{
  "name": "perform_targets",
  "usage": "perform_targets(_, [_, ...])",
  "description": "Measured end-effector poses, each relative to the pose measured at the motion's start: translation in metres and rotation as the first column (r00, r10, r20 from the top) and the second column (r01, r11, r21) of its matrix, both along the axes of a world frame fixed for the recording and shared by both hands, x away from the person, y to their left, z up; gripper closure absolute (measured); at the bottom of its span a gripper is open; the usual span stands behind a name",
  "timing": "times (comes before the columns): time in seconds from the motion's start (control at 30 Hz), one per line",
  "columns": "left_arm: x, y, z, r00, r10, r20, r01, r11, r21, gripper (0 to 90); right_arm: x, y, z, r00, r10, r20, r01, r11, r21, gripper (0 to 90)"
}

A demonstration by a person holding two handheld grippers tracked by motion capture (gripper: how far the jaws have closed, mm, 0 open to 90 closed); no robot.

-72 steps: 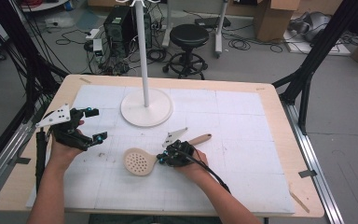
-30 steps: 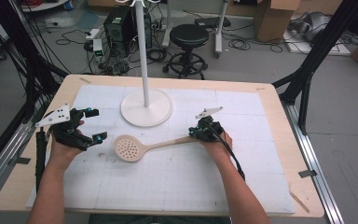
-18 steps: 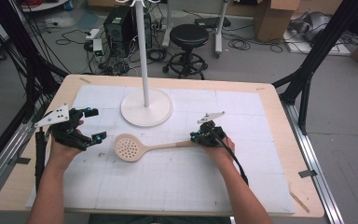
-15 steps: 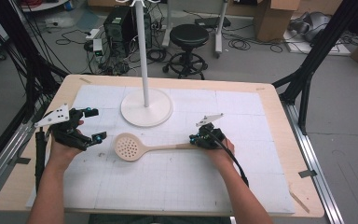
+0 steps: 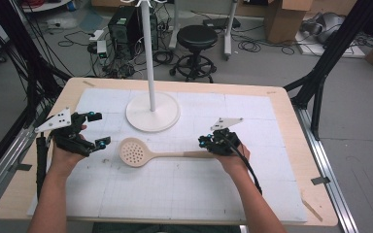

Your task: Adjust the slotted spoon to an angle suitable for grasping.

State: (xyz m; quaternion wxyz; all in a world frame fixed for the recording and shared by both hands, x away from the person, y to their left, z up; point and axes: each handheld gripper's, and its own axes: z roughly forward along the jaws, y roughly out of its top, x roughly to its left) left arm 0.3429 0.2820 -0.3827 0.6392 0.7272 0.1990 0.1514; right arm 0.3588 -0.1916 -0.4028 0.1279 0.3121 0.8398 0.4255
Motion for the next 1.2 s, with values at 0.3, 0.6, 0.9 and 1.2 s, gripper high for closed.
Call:
perform_targets(0.3, [-0.001,-0.001,0.002,1.0,-0.005,0.008,0.005,1.0,-0.007,1.6,-0.023,-0.038,0.026,0.9935,-0.045,0.105,0.023,0.979,0.203,62.4])
perform_targets(0.6, [-0.002,-0.002,0.003,0.9998,-0.013,0.012,0.013,0.9998,-0.012,1.7,-0.047,-0.061,0.034,0.9817,-0.048,0.184,-0.006,0.959,0.285,48.1])
perform_targets(0.9, [-0.001,-0.003,0.003,0.9996,-0.022,0.015,0.023,0.9996,-0.017,1.7,-0.047,-0.072,0.035,0.9732,-0.071,0.219,-0.004,0.945,0.327,35.1])
perform_targets(1.2, [0.001,-0.008,0.002,0.9988,-0.048,0.01,0.049,0.9987,-0.013,1.6,-0.037,-0.078,0.03,0.9716,-0.104,0.213,0.023,0.936,0.352,17.9])
